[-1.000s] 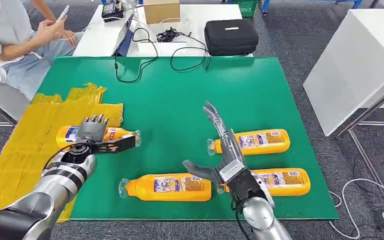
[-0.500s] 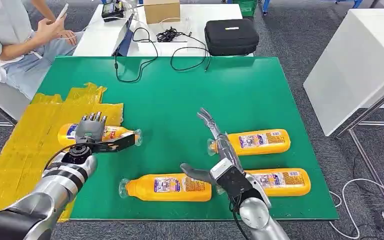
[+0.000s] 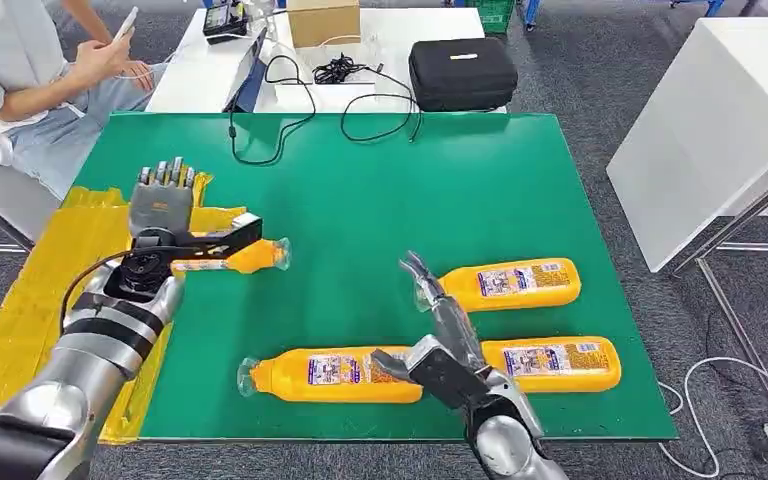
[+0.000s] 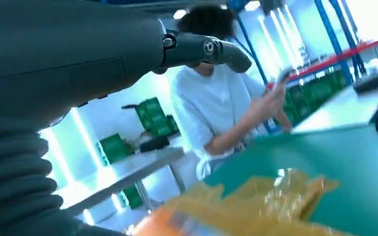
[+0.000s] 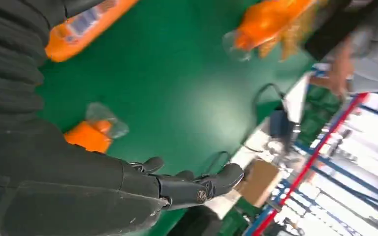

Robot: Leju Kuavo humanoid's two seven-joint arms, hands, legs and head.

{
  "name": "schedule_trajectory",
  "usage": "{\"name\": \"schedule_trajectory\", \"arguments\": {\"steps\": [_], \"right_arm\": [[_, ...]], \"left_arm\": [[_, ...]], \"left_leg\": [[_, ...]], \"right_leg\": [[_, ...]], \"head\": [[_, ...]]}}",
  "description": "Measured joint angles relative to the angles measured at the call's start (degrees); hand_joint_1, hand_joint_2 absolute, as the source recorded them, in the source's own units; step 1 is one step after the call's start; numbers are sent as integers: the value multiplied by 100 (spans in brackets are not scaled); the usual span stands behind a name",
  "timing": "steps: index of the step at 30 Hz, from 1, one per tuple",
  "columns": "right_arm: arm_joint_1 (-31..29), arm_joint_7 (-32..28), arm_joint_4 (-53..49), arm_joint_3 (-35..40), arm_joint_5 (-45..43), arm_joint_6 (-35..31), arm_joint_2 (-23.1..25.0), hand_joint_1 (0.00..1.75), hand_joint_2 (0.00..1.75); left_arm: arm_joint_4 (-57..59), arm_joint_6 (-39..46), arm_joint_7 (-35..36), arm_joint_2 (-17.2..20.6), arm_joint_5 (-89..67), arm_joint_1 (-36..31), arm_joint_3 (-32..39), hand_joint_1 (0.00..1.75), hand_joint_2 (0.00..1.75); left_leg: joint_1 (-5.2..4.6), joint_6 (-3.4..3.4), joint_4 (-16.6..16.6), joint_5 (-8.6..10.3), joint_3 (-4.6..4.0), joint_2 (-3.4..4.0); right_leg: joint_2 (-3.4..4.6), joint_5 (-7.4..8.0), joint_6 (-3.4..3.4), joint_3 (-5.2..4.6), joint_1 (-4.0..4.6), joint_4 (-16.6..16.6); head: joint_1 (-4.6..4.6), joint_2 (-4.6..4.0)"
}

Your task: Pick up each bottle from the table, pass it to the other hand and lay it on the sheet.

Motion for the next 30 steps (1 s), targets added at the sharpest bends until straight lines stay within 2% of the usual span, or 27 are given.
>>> {"name": "schedule_trajectory", "arguments": {"steps": [14, 19, 26, 27, 30], "right_arm": [[67, 278, 299, 35, 774, -177, 15, 0, 175], [-13, 579, 653, 201, 1348, -334, 120, 0, 175], [-274, 791, 1364, 398, 1626, -461, 339, 0, 175], [-321, 854, 1485, 422, 1698, -461, 367, 0, 175], [-539, 933, 1865, 498, 1867, -470, 481, 0, 175]], "left_arm": [[-927, 254, 295, -42, -197, 375, -70, 0, 0], [-1343, 509, 40, -194, 65, 576, -131, 0, 0], [-1867, 730, -175, -444, 392, 801, -308, 0, 0], [-1932, 793, -238, -474, 481, 828, -326, 0, 175], [-2122, 912, -346, -560, 678, 902, -409, 0, 175]], "left_leg": [[-1, 0, 0, 0, 2, 1], [-1, 0, 0, 0, 1, 0], [-1, 0, 0, 0, 1, 1], [-1, 0, 0, -1, 1, 1], [0, 0, 0, -1, 3, 1]], "right_leg": [[1, 0, 0, -1, 0, 0], [0, 0, 0, 0, 0, -1], [1, 0, 0, 0, -1, -1], [1, 0, 0, 0, -1, -1], [1, 0, 0, 0, 1, -1]], "head": [[-2, 0], [-2, 0], [-2, 0], [-2, 0], [-2, 0]]}}
